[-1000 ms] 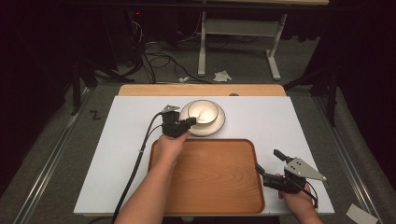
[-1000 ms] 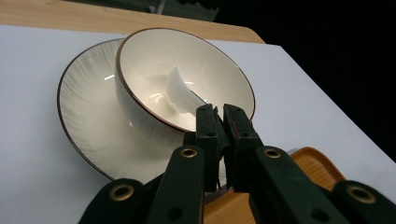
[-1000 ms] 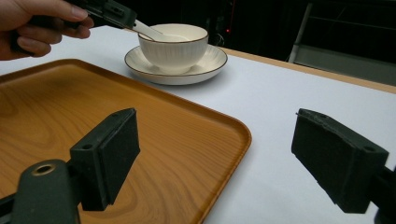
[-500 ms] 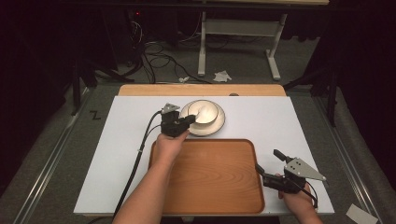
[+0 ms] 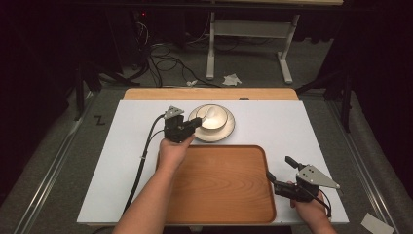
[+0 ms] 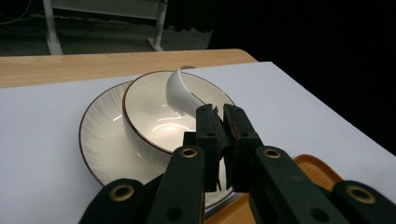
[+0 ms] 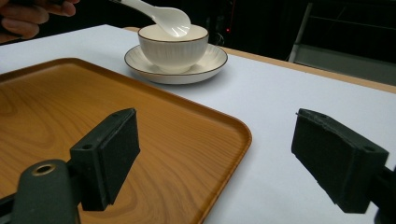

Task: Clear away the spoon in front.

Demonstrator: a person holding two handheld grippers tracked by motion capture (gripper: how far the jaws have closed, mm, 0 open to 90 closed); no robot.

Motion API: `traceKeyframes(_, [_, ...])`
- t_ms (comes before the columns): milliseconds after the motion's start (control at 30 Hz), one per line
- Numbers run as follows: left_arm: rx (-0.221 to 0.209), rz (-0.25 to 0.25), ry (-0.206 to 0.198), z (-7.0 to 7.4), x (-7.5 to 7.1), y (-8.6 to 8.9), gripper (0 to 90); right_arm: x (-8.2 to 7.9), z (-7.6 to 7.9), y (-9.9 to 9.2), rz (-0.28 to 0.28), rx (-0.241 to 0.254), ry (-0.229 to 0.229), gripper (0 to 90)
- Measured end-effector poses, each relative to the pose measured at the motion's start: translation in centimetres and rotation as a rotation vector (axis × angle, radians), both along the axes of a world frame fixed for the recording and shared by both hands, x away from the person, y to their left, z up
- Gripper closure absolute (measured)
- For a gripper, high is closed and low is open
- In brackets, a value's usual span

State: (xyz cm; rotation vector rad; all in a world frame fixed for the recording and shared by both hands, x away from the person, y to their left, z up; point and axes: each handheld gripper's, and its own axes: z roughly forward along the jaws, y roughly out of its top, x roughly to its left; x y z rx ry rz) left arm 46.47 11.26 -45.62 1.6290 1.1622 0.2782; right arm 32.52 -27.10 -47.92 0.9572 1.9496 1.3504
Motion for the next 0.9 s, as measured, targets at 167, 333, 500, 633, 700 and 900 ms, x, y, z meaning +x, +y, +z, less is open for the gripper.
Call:
traceKeyframes(167, [-0.002, -0.004, -0.024, 0.4, -0.3, 0.2, 86.2, 0.0, 0.0, 0.0, 0.001, -0.002, -0.001, 16.4])
traceKeyframes(333, [-0.001, -0.007, -0.041, 0.7, -0.5, 0.5, 86.3, 0.0, 0.0, 0.0, 0.000, -0.001, 0.001, 16.4])
traceKeyframes(500, [-0.004, -0.015, -0.057, 1.2, -0.7, 0.9, 86.3, 0.0, 0.0, 0.0, -0.003, -0.002, 0.001, 16.4])
traceKeyframes(633, [-0.005, -0.025, -0.077, 1.6, -1.1, 1.2, 86.3, 0.1, -0.1, 0.0, -0.002, -0.001, 0.001, 16.4])
traceKeyframes(700, [-0.002, -0.034, -0.086, 1.9, -1.4, 1.3, 86.3, 0.1, -0.1, -0.1, -0.004, 0.001, 0.004, 16.4])
traceKeyframes(900, [-0.004, -0.060, -0.117, 2.6, -2.5, 2.0, 86.3, 0.1, -0.1, -0.2, -0.012, 0.004, 0.004, 16.4])
